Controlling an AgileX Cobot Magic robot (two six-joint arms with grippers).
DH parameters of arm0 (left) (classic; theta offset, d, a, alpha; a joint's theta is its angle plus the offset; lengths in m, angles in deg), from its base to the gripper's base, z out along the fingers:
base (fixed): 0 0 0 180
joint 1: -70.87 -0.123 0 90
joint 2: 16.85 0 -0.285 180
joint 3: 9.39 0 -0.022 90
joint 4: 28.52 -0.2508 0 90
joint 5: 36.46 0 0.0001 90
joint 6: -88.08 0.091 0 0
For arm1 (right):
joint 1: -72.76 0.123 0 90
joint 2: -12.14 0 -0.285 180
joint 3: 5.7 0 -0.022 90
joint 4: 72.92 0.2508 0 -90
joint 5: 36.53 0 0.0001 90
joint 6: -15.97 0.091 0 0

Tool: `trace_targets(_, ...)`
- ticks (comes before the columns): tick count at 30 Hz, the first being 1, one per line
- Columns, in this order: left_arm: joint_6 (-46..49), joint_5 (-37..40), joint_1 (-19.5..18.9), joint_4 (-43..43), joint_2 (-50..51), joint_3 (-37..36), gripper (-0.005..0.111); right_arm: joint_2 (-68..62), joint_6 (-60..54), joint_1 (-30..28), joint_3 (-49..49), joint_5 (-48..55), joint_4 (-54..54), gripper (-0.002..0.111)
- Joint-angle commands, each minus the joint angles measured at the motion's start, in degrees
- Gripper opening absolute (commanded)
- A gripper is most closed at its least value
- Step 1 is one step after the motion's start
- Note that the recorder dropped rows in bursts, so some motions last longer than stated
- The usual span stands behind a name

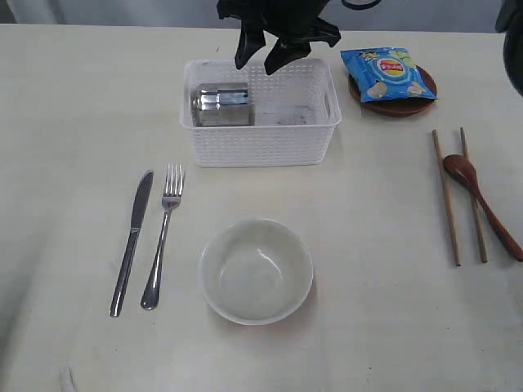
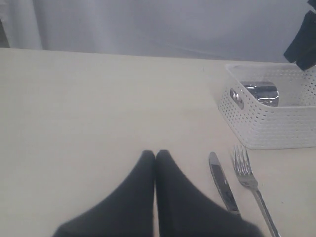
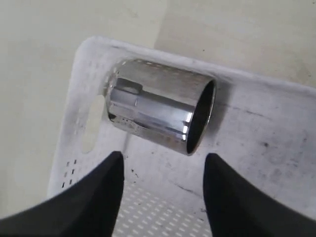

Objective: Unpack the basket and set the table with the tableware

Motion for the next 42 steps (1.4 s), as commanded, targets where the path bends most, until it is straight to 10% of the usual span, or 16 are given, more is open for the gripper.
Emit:
trace_targets(1,0.2,-0.1,0.3,-0.1,-0.2,-0.2,0.0,-0.1,1.5,-0.3,-0.4,-0.1,-5.8,0.036)
trace_targets(10,0.2,-0.1,0.3,-0.1,-0.2,-0.2,0.0,-0.6,4.6,-1.2,-0.4,3.6,-18.3,0.005)
trace_targets(26,0.2,-0.1,0.3,-0.1,-0.2,-0.2,0.0,-2.2,13.1,-5.7,-0.4,5.1,-32.3,0.005)
trace_targets(38,0.2,-0.1,0.3,-0.1,-0.2,-0.2,0.0,0.0,3.8,-6.2,-0.4,3.9,-8.8,0.005)
trace_targets(42,0.2,-0.1,0.3,-0.1,-0.2,-0.2,0.0,-0.5,2.6,-6.2,-0.4,3.5,-4.8,0.03)
